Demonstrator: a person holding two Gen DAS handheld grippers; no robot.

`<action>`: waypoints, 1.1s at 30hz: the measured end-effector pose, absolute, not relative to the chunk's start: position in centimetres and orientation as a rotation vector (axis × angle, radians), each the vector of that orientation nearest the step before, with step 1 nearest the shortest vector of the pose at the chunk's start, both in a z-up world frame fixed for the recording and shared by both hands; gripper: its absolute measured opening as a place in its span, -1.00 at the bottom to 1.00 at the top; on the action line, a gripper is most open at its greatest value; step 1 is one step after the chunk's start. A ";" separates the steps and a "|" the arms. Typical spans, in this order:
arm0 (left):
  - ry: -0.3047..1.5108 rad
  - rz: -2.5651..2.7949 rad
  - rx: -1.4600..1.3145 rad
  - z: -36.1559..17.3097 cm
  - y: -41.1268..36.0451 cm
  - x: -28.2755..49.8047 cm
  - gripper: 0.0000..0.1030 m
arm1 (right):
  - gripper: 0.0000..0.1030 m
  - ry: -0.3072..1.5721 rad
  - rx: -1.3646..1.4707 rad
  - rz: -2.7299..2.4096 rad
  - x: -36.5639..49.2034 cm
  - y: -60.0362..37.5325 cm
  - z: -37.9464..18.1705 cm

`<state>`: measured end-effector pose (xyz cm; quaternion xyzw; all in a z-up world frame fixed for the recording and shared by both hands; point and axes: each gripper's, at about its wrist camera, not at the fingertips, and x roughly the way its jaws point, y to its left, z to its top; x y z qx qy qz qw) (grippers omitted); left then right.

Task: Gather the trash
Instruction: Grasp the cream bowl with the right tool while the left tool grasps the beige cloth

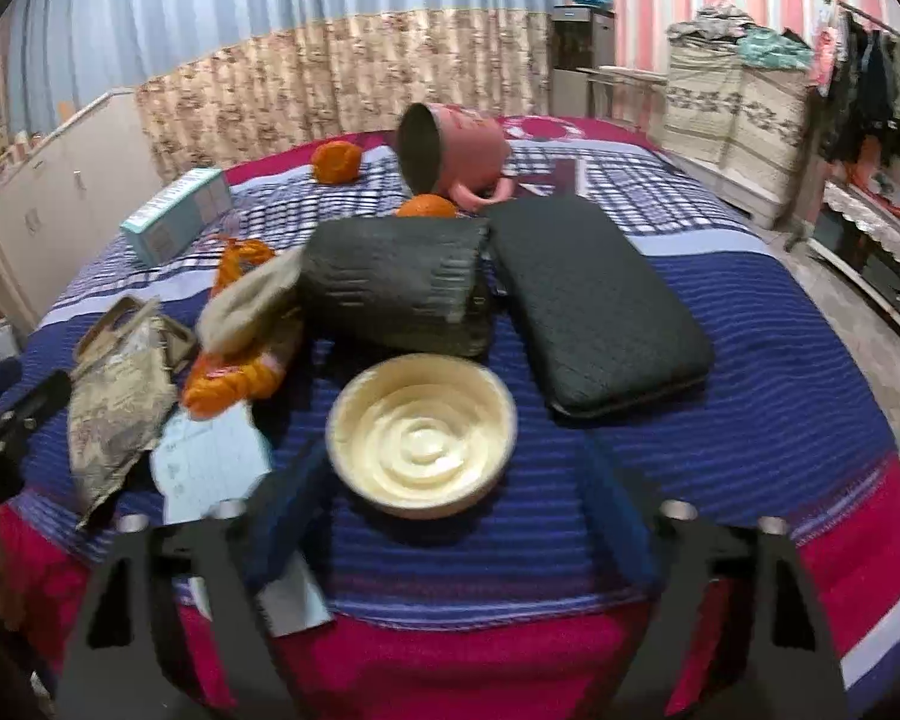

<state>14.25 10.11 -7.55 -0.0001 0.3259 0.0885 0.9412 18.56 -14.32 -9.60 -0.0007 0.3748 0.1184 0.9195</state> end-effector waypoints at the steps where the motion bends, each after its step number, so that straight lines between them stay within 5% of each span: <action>1: 0.663 0.179 0.004 -7.5 9.9 14.2 0.89 | 0.17 0.771 -0.003 0.257 18.5 -14.3 -9.5; 22: 0.722 -0.008 0.179 -7.3 -2.3 20.5 0.89 | 0.17 0.649 0.138 0.091 15.8 -24.7 -5.7; 30: 0.767 0.029 0.107 -7.6 -0.2 23.7 0.89 | 0.17 0.651 0.140 0.069 16.3 -26.0 -6.0; 33: 0.817 0.027 0.060 -8.3 0.9 24.9 0.70 | 0.17 0.643 0.156 0.057 16.2 -26.8 -5.9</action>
